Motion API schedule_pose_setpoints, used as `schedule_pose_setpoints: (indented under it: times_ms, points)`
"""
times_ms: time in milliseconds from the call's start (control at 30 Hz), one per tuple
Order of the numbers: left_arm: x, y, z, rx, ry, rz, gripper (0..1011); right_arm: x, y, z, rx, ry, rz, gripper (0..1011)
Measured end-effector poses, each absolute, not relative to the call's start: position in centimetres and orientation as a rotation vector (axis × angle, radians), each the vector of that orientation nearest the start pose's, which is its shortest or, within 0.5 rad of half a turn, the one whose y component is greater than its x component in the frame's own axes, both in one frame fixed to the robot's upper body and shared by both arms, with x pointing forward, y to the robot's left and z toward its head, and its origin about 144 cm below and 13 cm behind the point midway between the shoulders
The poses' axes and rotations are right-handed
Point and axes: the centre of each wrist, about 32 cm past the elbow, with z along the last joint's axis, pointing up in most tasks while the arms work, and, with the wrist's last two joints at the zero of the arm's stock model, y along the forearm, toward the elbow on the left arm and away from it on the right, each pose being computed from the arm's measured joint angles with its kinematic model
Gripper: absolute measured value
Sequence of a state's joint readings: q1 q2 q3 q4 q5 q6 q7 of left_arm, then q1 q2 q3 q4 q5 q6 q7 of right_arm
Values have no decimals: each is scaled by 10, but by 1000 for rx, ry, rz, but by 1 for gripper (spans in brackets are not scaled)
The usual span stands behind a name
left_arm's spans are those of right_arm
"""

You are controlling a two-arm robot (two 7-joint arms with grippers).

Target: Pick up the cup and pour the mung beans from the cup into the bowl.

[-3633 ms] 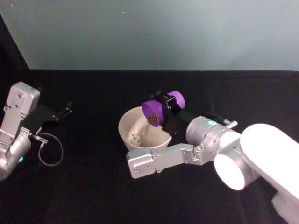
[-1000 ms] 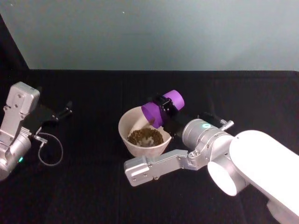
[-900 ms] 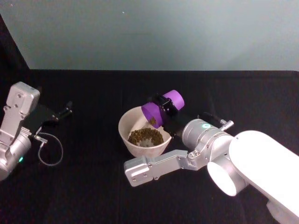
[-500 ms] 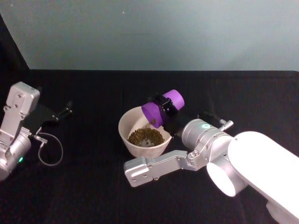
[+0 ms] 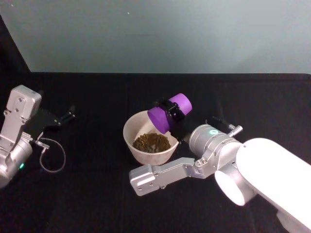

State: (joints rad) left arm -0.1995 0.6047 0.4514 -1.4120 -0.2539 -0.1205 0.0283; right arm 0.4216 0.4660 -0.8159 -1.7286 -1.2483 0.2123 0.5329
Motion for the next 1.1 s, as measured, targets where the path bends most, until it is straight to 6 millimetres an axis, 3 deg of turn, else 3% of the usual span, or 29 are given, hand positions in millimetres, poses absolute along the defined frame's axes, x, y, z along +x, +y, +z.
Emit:
schedule_pose_setpoints:
  times_ms: [200,667,1100]
  points:
    - [489,310,1140,304,-285,1248,1000,470,-127,1233,-1197,-1462,-457,735]
    - [489,310,1140,304,-285,1248,1000,460,-117,1229,-1301,-1697,-367,735]
    - [489,310,1140,304,-285,1248,1000,458,-117,1229,-1290,-1723,-377,735]
